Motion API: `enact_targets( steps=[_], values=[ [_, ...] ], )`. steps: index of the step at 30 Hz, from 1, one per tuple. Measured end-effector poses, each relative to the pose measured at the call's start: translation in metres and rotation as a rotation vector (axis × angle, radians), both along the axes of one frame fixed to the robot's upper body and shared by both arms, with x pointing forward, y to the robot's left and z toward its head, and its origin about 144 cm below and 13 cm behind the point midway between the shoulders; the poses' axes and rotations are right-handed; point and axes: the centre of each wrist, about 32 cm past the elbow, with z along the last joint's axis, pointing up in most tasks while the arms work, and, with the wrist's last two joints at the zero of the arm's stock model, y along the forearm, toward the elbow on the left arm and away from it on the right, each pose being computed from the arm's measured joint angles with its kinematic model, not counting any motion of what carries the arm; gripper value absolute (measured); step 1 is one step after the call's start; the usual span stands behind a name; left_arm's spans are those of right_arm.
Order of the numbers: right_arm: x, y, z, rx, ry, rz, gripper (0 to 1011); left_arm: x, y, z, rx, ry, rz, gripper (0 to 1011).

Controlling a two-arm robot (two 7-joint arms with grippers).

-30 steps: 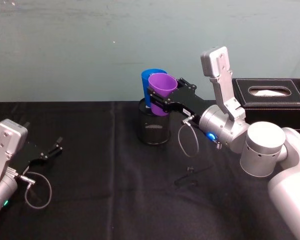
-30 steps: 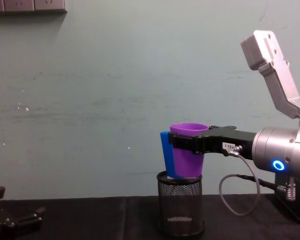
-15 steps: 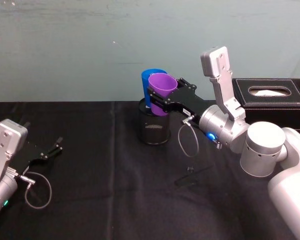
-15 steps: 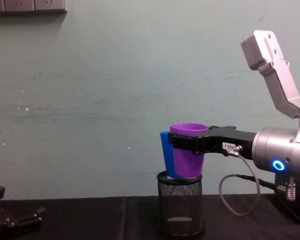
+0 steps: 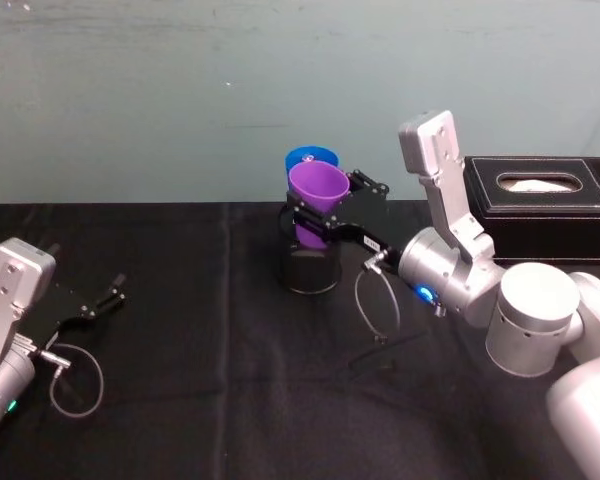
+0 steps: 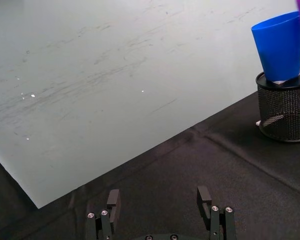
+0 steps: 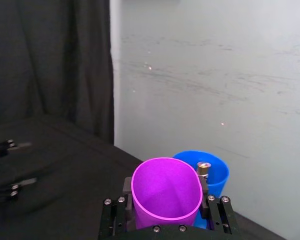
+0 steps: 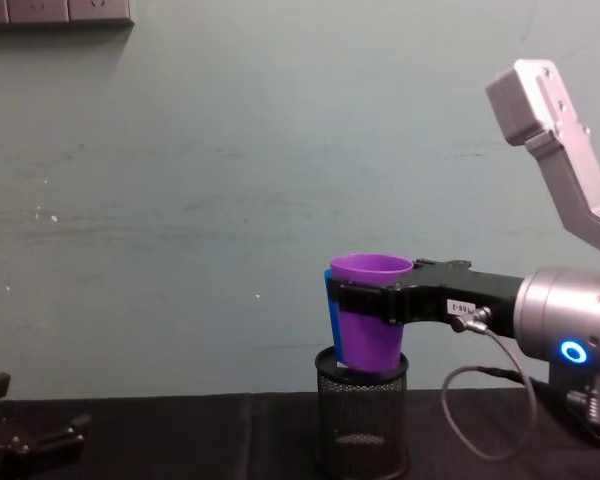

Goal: Pick up one cup with a gripper and tap it against the other cup.

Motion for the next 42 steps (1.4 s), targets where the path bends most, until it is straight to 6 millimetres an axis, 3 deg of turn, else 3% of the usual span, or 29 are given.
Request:
enact_targets(
  steps=[15,21,34,42],
  values=[
    [-0.058,-0.004,-0.025,-0.01,-0.027,0.034,728,0.0,0.0,0.0,0.0,0.0,0.0,1000],
    [-0.081,-0.011,-0.052,-0.002,-0.018,0.016,728,0.0,0.0,0.0,0.0,0.0,0.0,1000],
    [-0.107,-0.017,-0.09,0.001,-0.048,0.005,729,0.0,0.0,0.0,0.0,0.0,0.0,1000],
    [-0.111,-0.016,-0.105,0.001,-0.046,-0.018,729,0.0,0.0,0.0,0.0,0.0,0.0,1000]
  ],
)
